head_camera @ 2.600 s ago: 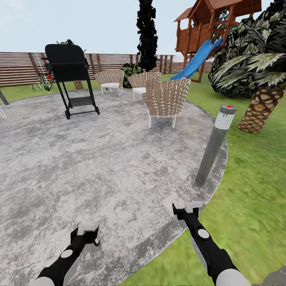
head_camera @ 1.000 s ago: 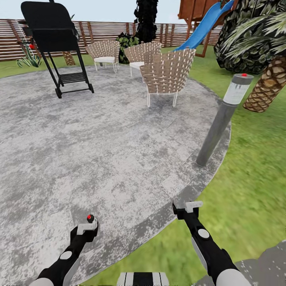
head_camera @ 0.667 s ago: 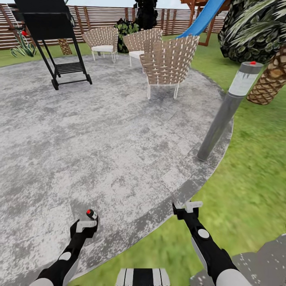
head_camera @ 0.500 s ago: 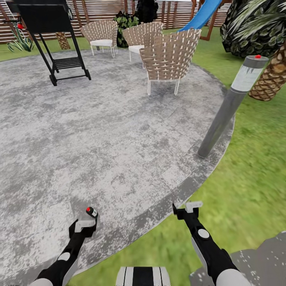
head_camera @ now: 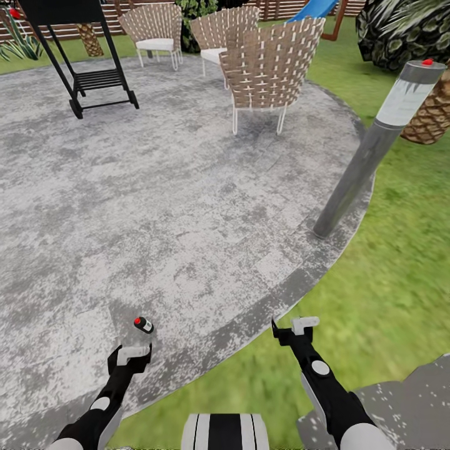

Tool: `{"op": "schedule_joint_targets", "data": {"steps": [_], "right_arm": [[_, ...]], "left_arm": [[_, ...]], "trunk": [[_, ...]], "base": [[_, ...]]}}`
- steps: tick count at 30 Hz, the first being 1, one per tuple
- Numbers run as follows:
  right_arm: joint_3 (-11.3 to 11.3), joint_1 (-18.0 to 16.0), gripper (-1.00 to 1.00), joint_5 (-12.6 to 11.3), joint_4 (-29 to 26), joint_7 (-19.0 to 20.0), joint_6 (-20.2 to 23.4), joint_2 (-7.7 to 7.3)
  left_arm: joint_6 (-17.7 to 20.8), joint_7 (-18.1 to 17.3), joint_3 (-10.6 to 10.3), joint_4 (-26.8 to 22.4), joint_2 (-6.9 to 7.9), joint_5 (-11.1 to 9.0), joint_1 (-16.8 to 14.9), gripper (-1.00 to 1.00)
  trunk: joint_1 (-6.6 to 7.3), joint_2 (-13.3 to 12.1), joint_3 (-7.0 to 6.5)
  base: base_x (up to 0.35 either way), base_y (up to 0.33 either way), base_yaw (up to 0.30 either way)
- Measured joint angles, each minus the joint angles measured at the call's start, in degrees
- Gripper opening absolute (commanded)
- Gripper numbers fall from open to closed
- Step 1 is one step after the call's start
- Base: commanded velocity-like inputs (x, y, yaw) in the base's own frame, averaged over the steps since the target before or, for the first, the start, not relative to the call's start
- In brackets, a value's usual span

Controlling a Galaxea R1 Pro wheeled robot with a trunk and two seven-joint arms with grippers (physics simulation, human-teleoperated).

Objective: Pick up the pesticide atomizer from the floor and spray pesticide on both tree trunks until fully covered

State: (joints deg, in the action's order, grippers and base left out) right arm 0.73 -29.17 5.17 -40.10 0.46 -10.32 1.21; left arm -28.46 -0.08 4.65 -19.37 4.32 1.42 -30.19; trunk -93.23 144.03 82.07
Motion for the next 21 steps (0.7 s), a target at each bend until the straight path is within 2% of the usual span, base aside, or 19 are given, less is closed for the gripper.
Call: {"op": "schedule_joint_targets", "data": {"steps": [4,13,21], "right_arm": [[0.0,0.0,1.00,0.0,-0.1,0.0,0.0,0.00],[0.0,0.0,1.00,0.0,-0.1,0.0,0.0,0.00],[0.0,0.0,1.00,0.0,-0.1,0.0,0.0,0.01]], "left_arm": [[0.0,0.0,0.0,-0.1,0.00,0.0,0.0,1.00],[0.0,0.0,0.1,-0.1,-0.01,0.1,0.0,1.00],[0.1,0.0,0.1,-0.3,0.00,0.1,0.0,1.00]], "trunk": [[-0.10,0.1,0.89],[-0.10,0.1,0.89],[-0.09,0.1,0.89]], "base": [[0.000,0.000,0.000],[0.002,0.001,0.000],[0.154,0.088,0.000]]}}
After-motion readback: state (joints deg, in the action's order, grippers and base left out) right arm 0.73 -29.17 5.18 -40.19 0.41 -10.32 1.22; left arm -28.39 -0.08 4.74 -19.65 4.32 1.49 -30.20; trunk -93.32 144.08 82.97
